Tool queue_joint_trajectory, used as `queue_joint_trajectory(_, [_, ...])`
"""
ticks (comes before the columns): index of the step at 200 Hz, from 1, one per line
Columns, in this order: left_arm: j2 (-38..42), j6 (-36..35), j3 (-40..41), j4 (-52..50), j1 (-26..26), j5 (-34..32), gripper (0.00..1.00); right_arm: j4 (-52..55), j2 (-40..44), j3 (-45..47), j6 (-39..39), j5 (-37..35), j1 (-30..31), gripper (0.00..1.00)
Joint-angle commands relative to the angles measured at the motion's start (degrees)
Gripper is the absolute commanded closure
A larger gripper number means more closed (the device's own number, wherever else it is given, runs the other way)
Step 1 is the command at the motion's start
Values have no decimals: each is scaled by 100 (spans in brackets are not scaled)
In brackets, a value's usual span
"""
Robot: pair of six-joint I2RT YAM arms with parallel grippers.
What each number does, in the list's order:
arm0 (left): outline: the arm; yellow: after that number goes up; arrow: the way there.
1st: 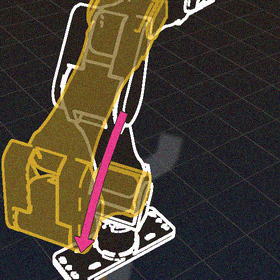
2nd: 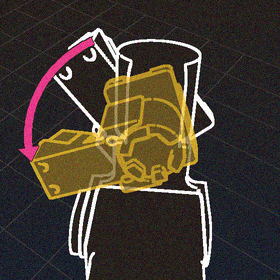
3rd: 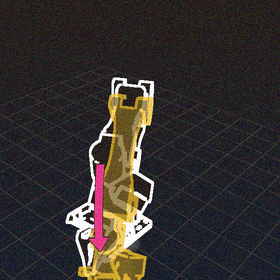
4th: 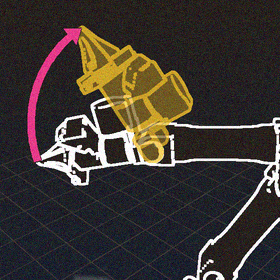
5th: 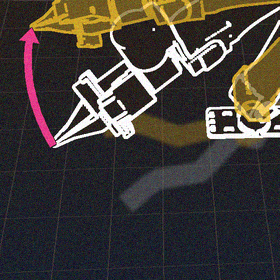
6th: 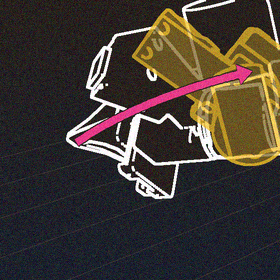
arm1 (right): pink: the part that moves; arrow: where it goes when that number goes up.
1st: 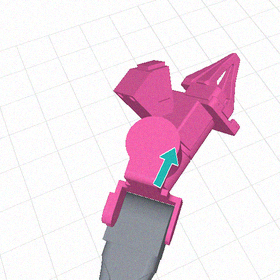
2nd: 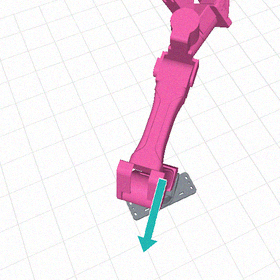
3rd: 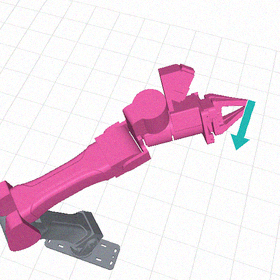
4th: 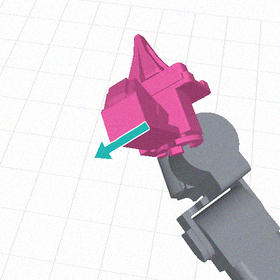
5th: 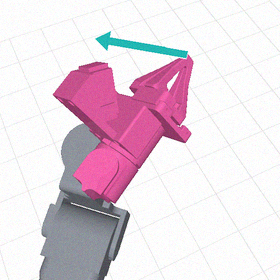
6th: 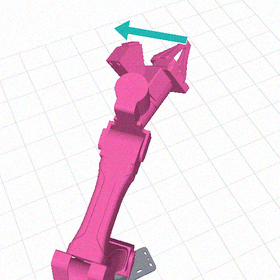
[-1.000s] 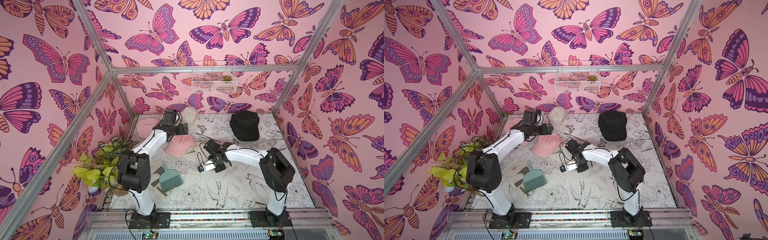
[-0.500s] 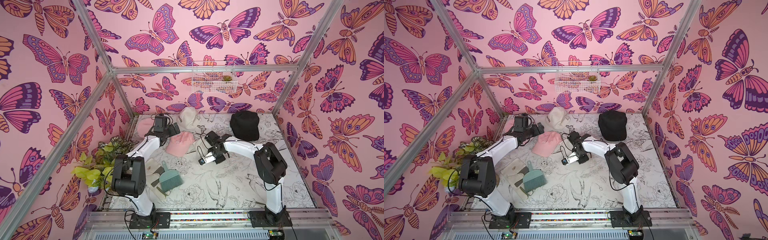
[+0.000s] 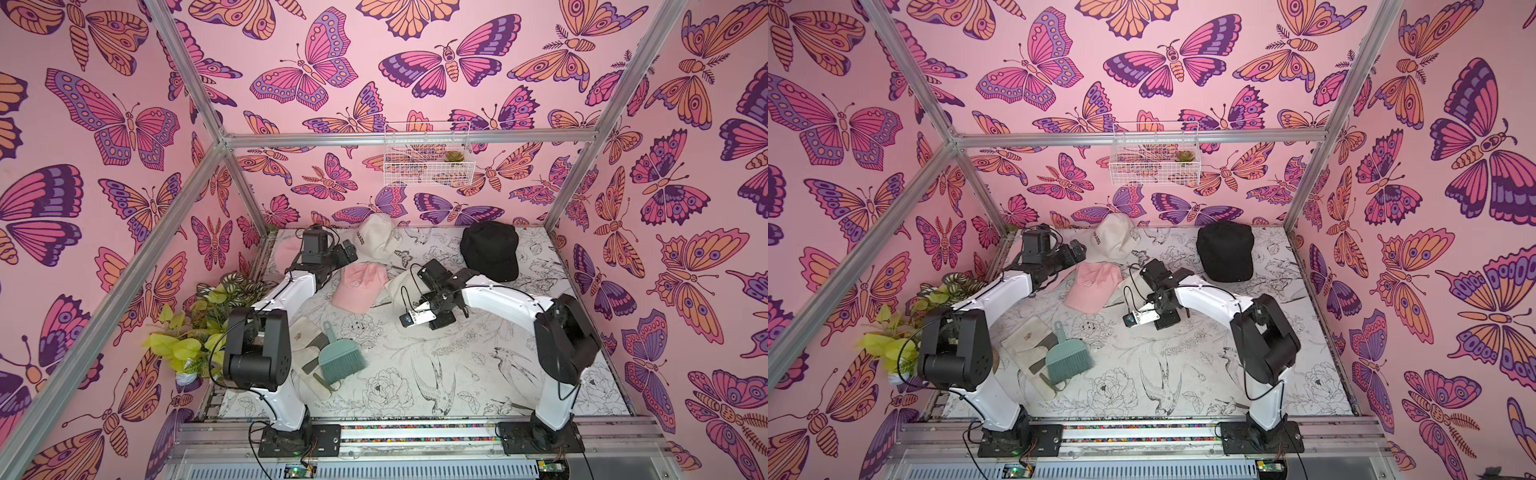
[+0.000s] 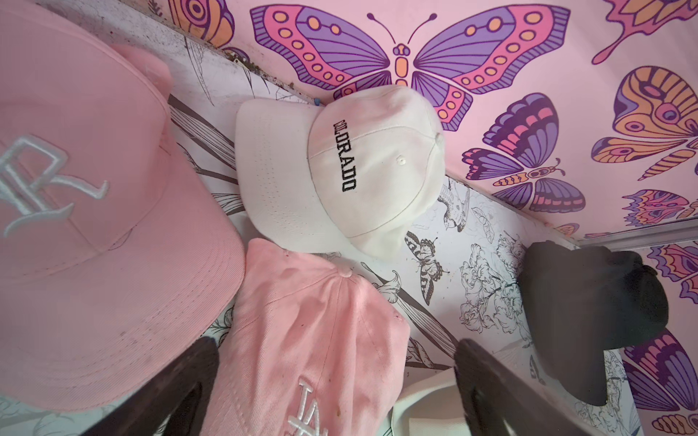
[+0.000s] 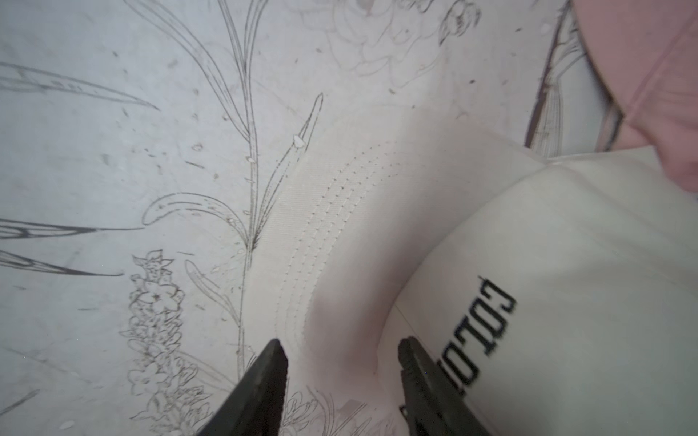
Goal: Stack the baseball caps by color
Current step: Place the baseball cap on the baseball cap, then pick up the baseball cap from the center of the board.
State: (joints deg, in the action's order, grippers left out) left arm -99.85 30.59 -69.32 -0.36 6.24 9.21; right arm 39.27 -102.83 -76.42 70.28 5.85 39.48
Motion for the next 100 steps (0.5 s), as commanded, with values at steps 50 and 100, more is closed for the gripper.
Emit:
queue_joint_trajectory(50, [-909,300,-749,93,-87,-21,1,-4382,2004,2491,-4237,-120,-19,1])
queue_joint_trajectory(100, [-1824,49,-1976,-913,-426,578,6,-3821,2008,1822,-7909,-984,-170,1])
